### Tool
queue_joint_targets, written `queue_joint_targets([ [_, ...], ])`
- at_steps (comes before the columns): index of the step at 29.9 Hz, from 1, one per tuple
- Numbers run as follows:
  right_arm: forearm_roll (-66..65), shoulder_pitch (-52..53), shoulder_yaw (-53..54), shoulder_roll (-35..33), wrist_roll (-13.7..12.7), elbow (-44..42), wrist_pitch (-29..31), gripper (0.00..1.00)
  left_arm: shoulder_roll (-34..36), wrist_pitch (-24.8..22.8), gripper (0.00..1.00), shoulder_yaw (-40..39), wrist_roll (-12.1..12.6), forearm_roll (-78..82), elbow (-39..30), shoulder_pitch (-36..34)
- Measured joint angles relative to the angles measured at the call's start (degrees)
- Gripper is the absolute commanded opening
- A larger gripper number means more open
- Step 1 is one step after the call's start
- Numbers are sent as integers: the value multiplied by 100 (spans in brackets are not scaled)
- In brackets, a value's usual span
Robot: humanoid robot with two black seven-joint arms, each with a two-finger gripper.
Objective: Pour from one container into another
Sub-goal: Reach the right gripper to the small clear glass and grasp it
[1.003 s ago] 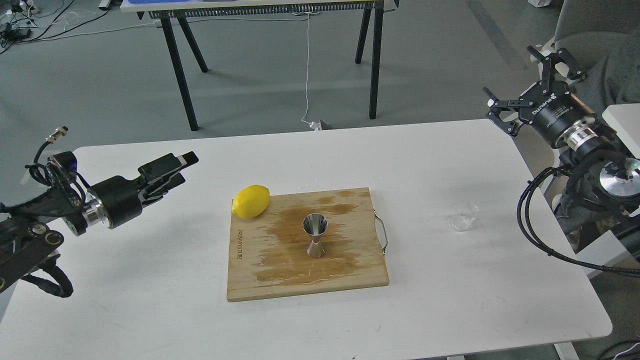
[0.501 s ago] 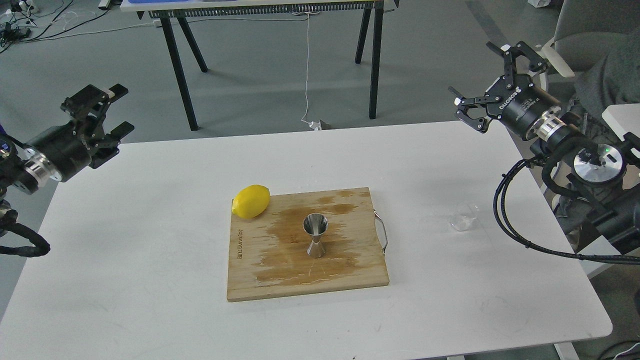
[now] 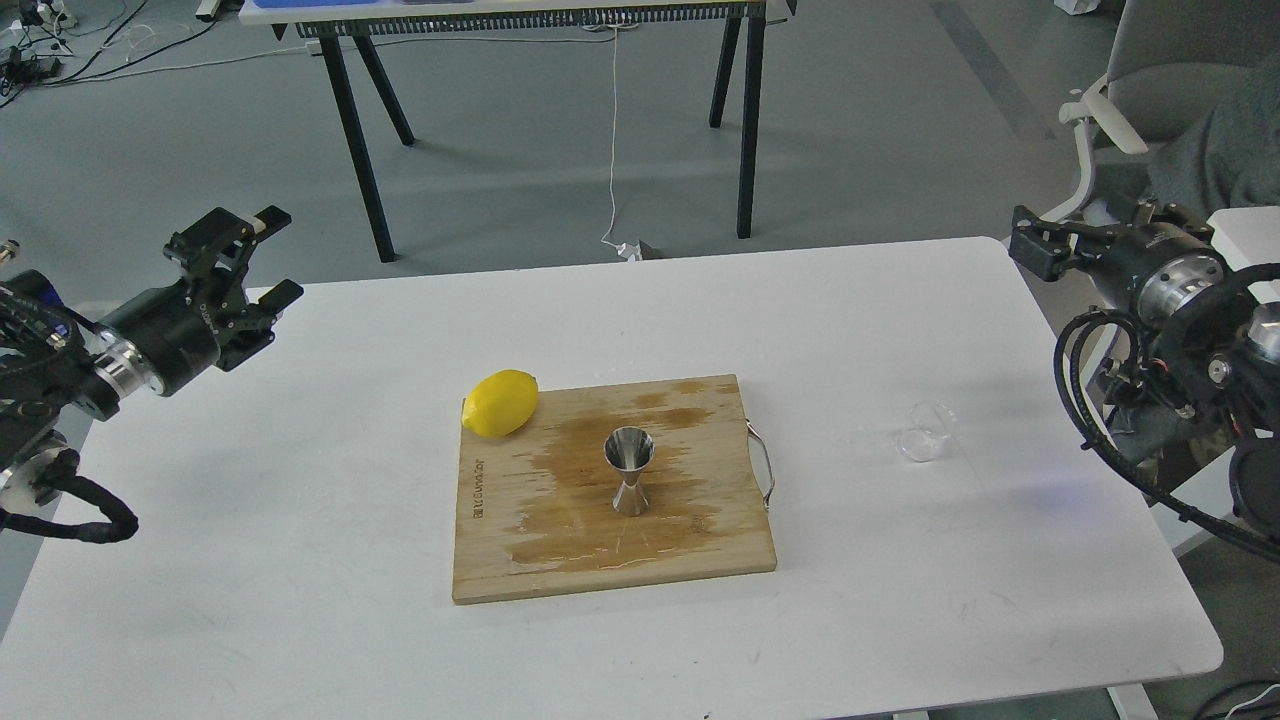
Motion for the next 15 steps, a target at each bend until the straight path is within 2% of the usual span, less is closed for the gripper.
queue_joint_targets([
  [4,6,-513,8,-43,-212,435,-363,98,-49,0,99,4,0,1,0,14],
  [8,1,-977,-72,-182,-238,784,-392,97,-66,0,99,5,-1,1,94,58],
  [15,-18,-1384,-369,-207,-237,837,-393,96,-209,0,99,5,-1,1,312,111],
])
